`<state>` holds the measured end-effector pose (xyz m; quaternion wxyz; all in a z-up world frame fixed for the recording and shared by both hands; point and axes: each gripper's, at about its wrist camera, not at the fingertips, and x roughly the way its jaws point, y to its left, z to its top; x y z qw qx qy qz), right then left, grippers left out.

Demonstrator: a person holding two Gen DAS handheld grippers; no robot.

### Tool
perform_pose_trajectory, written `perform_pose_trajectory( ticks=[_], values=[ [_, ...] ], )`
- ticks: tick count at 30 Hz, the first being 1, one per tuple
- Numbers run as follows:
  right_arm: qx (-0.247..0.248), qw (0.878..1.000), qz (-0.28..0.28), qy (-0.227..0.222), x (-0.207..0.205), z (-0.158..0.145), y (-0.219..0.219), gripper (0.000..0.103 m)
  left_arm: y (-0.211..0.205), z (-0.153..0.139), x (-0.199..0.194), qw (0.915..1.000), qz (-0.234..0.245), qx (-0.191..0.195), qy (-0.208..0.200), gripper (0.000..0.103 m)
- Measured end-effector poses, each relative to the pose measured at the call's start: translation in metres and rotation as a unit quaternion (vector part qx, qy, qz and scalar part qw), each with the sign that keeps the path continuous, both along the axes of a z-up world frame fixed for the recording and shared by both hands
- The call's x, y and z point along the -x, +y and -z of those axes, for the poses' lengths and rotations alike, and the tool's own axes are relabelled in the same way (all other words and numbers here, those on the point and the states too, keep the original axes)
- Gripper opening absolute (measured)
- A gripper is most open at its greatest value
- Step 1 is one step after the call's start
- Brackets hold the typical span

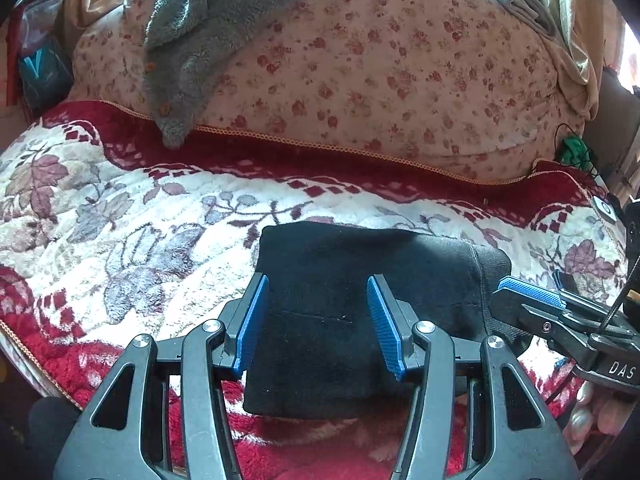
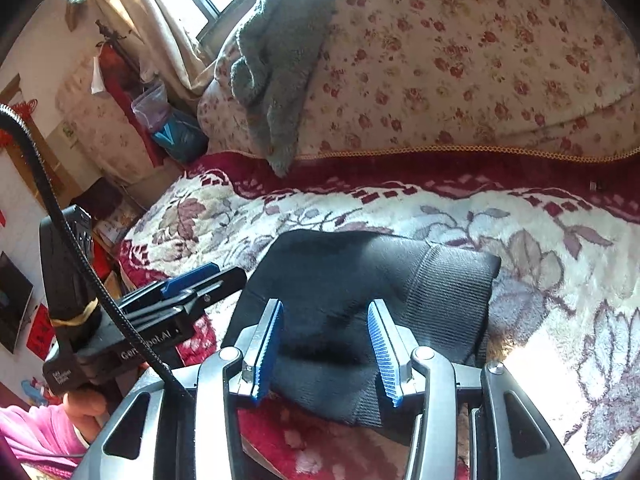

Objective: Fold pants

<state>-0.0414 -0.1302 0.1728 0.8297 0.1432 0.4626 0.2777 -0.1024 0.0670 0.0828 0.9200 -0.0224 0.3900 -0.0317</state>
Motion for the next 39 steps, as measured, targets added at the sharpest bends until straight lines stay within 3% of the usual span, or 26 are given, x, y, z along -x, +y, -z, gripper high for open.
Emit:
perform_pose_trajectory(
  ticks=[5,7,9,11,15,18,19,21,25,30,33,34,36,39],
  values=[
    [0.012,1.0,0.014,-0.001,0.001,-0.002,-0.006,0.043,0.003,0.001,-0.001,1.0,0.0,-0.001,0.005,0.051],
    [0.018,0.999,0.028,0.0,0.0,-0.001,-0.015,0.05,0.014,0.003,-0.003,0.9997,0.002,0.02,0.012,0.051],
    [0.025,0.999,0.045,0.003,-0.001,0.002,-0.028,0.066,0.025,0.006,-0.007,0.999,0.004,0.039,0.021,0.051],
    [0.025,0.998,0.06,0.018,-0.003,0.009,-0.042,0.071,0.038,0.013,-0.012,0.9972,0.007,0.065,0.037,0.051],
    [-0.006,0.995,0.079,0.053,-0.007,0.031,-0.067,0.072,0.056,0.03,-0.021,0.9905,0.017,0.119,0.068,0.051],
    [-0.058,0.99,0.081,0.095,-0.011,0.055,-0.075,0.072,0.057,0.046,-0.027,0.9832,0.04,0.15,0.096,0.052],
    [-0.075,0.988,0.078,0.106,-0.012,0.062,-0.076,0.072,0.056,0.049,-0.028,0.983,0.043,0.149,0.098,0.06],
    [-0.093,0.984,0.077,0.127,-0.013,0.077,-0.075,0.072,0.055,0.054,-0.03,0.9827,0.05,0.149,0.098,0.061],
    [-0.143,0.98,0.065,0.126,-0.016,0.089,-0.074,0.07,0.06,0.068,-0.04,0.9769,0.058,0.174,0.11,0.072],
    [-0.139,0.983,0.035,0.11,-0.022,0.096,-0.061,0.056,0.067,0.081,-0.049,0.9692,0.057,0.21,0.115,0.076],
    [-0.139,0.985,0.028,0.096,-0.019,0.092,-0.059,0.047,0.061,0.079,-0.049,0.9689,0.075,0.209,0.11,0.06],
    [-0.139,0.986,0.025,0.093,-0.018,0.09,-0.058,0.046,0.06,0.077,-0.048,0.9691,0.079,0.209,0.105,0.047],
    [-0.139,0.986,0.021,0.087,-0.018,0.084,-0.056,0.042,0.062,0.072,-0.047,0.9671,0.083,0.217,0.103,0.034],
    [-0.148,0.986,0.019,0.079,-0.021,0.074,-0.054,0.041,0.07,0.062,-0.044,0.9649,0.085,0.229,0.096,0.026]
  ],
)
